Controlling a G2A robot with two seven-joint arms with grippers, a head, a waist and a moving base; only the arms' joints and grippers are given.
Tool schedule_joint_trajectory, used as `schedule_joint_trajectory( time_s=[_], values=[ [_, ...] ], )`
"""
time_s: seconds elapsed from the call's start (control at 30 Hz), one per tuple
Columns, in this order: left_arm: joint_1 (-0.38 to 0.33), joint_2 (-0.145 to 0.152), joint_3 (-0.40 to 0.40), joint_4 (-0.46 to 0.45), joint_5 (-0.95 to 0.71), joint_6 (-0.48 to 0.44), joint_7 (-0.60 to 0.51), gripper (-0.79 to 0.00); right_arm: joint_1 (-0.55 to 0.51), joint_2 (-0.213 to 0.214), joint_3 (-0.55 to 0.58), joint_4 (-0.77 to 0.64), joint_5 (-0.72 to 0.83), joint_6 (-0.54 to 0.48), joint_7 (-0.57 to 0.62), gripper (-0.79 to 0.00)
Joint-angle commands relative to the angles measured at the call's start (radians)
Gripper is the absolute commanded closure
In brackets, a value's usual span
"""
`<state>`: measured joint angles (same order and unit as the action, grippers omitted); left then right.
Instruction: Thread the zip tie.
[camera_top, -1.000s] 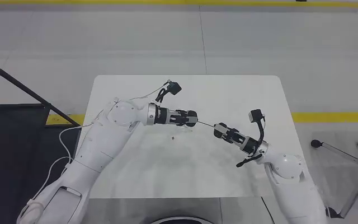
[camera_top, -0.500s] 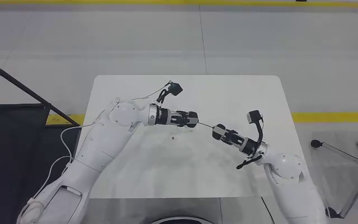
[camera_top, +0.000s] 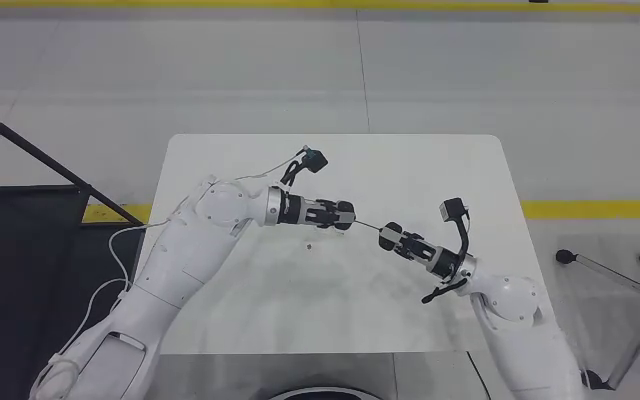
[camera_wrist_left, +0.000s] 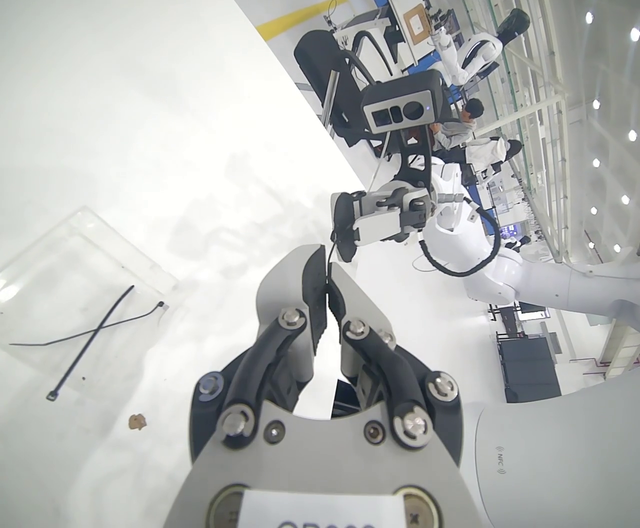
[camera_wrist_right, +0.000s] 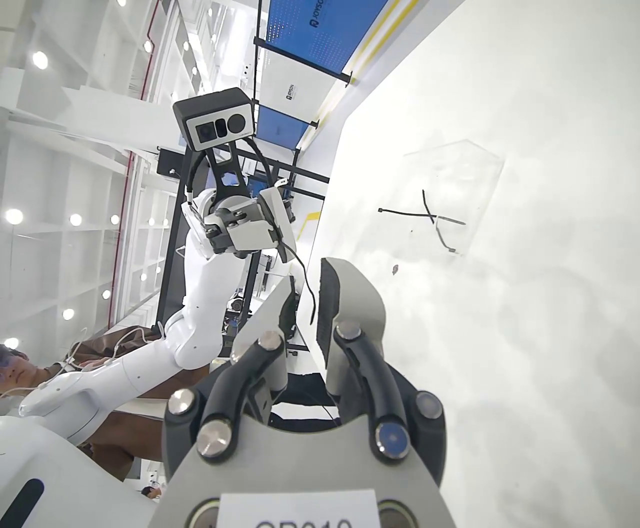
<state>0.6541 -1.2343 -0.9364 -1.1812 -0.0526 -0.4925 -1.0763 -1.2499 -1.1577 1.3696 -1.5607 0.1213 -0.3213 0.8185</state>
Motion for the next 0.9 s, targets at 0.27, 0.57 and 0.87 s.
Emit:
schedule_joint_trajectory(
  time_s=[0.27, 0.57, 0.87],
  values=[
    [0.0, 0.001, 0.004, -0.001, -0.003, -0.003, 0.002, 0.0, 0.0, 0.004, -0.005, -0.001, 0.0, 0.005, -0.008, -0.074],
    [-0.002, 0.003, 0.007, -0.002, -0.006, -0.007, -0.002, 0.0, 0.004, 0.008, -0.01, 0.002, 0.003, 0.004, -0.011, 0.0],
    [0.025, 0.007, -0.032, -0.006, -0.05, -0.002, 0.099, -0.785, -0.022, 0.008, 0.005, -0.022, -0.014, 0.034, -0.129, 0.0]
  ],
)
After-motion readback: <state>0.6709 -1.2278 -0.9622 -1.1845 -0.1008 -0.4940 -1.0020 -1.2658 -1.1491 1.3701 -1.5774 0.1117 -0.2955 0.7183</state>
